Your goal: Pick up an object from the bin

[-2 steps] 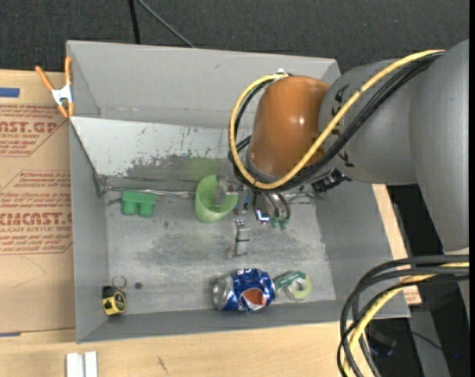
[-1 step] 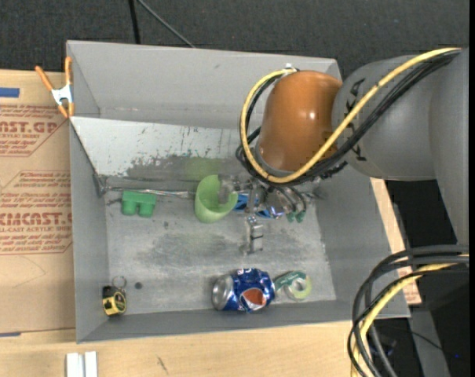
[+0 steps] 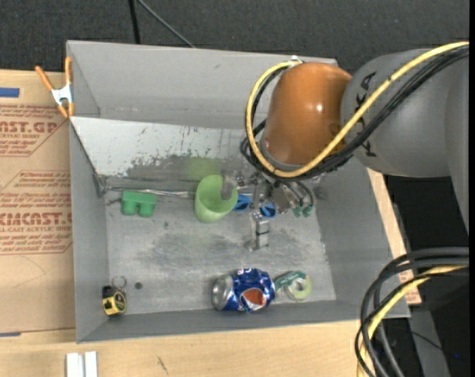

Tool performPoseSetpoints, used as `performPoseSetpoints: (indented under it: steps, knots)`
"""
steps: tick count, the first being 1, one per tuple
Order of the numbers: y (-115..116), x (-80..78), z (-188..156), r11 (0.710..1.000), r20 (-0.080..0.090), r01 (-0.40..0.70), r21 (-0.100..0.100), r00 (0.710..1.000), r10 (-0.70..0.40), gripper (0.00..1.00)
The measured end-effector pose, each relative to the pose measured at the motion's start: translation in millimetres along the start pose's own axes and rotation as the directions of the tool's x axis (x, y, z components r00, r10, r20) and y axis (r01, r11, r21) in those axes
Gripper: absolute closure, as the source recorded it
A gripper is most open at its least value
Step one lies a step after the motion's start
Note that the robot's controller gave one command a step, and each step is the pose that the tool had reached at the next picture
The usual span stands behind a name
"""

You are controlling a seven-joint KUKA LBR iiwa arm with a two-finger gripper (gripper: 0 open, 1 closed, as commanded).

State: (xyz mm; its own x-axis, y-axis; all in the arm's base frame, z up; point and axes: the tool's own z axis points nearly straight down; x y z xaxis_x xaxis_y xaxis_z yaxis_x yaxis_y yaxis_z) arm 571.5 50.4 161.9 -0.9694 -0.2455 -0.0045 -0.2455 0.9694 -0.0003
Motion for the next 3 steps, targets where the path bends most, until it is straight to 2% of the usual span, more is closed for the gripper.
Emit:
performPoseSetpoints:
  steps: [1, 2, 3]
  knots:
    - [65.7, 35.8, -61.9, 1.000, 0.002, -0.012, -0.003, 1.000, 0.012, 0.00]
    - [12.9, 35.7, 56.7, 0.977, -0.004, 0.211, -0.003, 0.977, -0.211, 0.00]
    - [93.1, 28.9, 59.1, 0.992, -0.001, 0.129, -0.005, 0.992, -0.129, 0.00]
